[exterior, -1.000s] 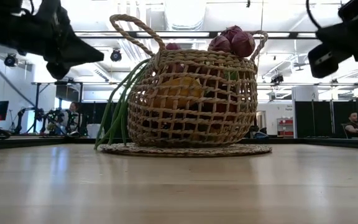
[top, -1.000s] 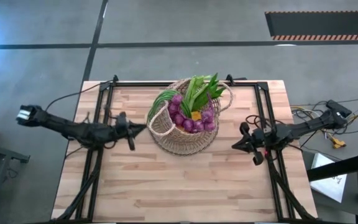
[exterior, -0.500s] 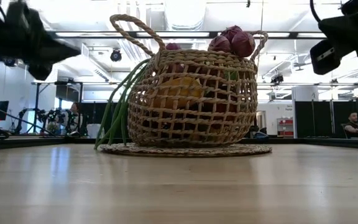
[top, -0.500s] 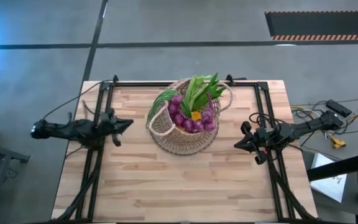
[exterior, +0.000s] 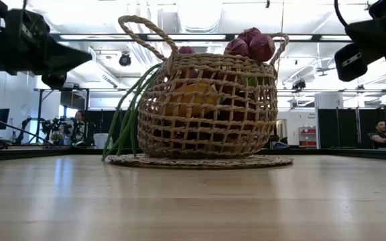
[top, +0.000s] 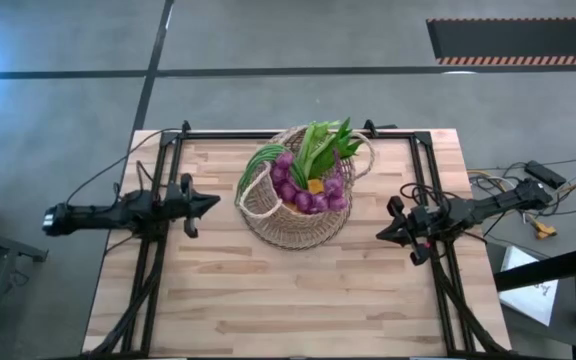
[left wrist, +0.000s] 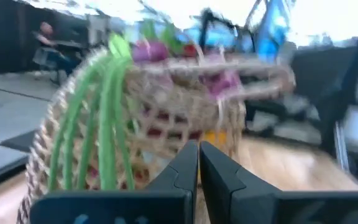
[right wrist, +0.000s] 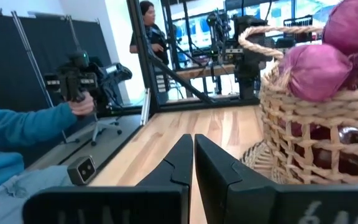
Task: Build produce basket
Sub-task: Return to Home Position
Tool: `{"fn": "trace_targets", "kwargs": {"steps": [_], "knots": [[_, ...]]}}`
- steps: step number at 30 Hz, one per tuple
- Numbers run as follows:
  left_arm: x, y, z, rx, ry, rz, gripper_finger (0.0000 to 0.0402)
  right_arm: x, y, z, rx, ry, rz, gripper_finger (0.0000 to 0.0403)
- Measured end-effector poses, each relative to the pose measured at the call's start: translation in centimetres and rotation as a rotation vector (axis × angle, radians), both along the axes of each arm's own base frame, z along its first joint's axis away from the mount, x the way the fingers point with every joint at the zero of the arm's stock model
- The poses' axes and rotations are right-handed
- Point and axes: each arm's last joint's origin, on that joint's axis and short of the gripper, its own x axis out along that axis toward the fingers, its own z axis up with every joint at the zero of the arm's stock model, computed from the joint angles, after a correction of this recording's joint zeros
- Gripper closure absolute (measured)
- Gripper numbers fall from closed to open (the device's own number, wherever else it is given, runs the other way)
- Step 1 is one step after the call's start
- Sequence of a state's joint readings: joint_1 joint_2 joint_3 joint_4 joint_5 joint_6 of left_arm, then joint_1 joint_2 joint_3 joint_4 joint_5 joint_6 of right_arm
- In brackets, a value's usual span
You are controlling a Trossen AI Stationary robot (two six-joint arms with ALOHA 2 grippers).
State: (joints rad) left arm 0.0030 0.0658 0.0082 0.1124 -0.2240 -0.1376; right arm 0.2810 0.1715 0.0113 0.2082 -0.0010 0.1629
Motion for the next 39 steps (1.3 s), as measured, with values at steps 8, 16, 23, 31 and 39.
{"fn": "trace_targets", "kwargs": {"steps": [8, 16, 23, 31, 39], "knots": [[0.0, 0.1, -0.7, 0.069, 0.077, -0.143, 0.0402, 0.1, -0.2, -0.4, -0.016, 0.036, -0.021, 0.0394], [0.3, 0.1, -1.2, 0.036, 0.130, -0.151, 0.0402, 0.1, -0.5, -0.6, -0.014, 0.060, -0.137, 0.0394], [0.5, 0.1, -1.6, 0.028, 0.172, -0.151, 0.0402, 0.1, -1.1, -1.2, -0.035, 0.118, -0.337, 0.0394], [0.7, 0.1, -1.9, 0.023, 0.208, -0.152, 0.0402, 0.2, -1.1, -1.2, -0.137, 0.109, -0.321, 0.0394], [0.8, 0.1, -2.2, 0.019, 0.235, -0.152, 0.0402, 0.1, -2.4, -1.2, -0.185, 0.102, -0.349, 0.0394]]}}
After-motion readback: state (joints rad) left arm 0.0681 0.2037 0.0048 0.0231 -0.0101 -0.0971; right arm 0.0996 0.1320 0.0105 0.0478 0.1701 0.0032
